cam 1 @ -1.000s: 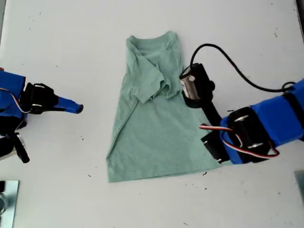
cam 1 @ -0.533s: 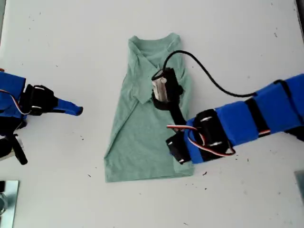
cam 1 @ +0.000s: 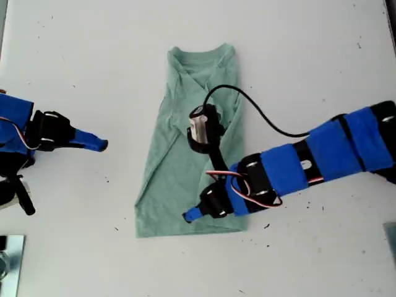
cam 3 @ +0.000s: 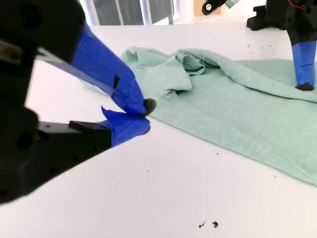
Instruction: Fold t shirt
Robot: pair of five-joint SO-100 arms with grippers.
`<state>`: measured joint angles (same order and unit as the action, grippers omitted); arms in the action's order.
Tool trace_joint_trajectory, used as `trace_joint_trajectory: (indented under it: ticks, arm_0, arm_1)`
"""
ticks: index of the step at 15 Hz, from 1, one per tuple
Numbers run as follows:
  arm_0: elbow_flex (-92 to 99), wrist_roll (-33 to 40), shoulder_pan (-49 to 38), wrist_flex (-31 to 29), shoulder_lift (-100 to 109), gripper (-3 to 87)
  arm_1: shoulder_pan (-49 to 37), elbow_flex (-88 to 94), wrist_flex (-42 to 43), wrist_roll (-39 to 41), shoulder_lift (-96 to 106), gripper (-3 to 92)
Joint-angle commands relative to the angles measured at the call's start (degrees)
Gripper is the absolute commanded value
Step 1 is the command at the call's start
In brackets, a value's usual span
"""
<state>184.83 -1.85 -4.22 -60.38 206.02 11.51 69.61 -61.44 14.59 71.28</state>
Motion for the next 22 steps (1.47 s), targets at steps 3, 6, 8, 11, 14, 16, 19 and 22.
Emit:
trace_joint_trajectory:
  ticks: [3, 6, 8, 11, 14, 16, 19, 22]
  arm_0:
    - [0.35, -1.49, 0.97, 0.44, 0.18, -0.1]
    - [0.00, -2.81, 1.32, 0.09, 0.18, -0.1]
    - [0.00, -4.48, 2.20, 0.00, 0.18, -0.1]
    - [-2.90, -7.56, 5.71, 1.23, 0.09, -0.1]
    - [-25.14, -14.50, 12.13, -1.49, -26.63, -0.2]
    - [-50.71, -15.38, 15.73, -12.13, -55.81, -0.2]
    - [-86.57, -15.38, 19.51, -28.56, -86.75, -0.2]
    - [-108.37, -13.54, 22.94, -30.94, -107.40, -0.1]
  arm_1:
    - [1.67, -6.50, -16.44, 5.27, 20.39, 6.8]
    - [-0.62, 12.57, -24.26, 7.03, 43.42, 2.0]
    - [-5.54, 33.84, -25.14, 8.88, 59.59, 2.0]
    - [-12.04, 57.57, -25.93, 10.02, 77.34, 2.0]
    - [-13.80, 60.03, -25.22, 11.69, 78.13, 2.0]
    - [-15.12, 60.29, -25.66, 12.92, 79.63, 2.0]
    - [-15.29, 61.79, -24.61, 13.18, 82.18, 2.0]
    - [-15.21, 63.81, -23.03, 13.18, 85.17, 2.0]
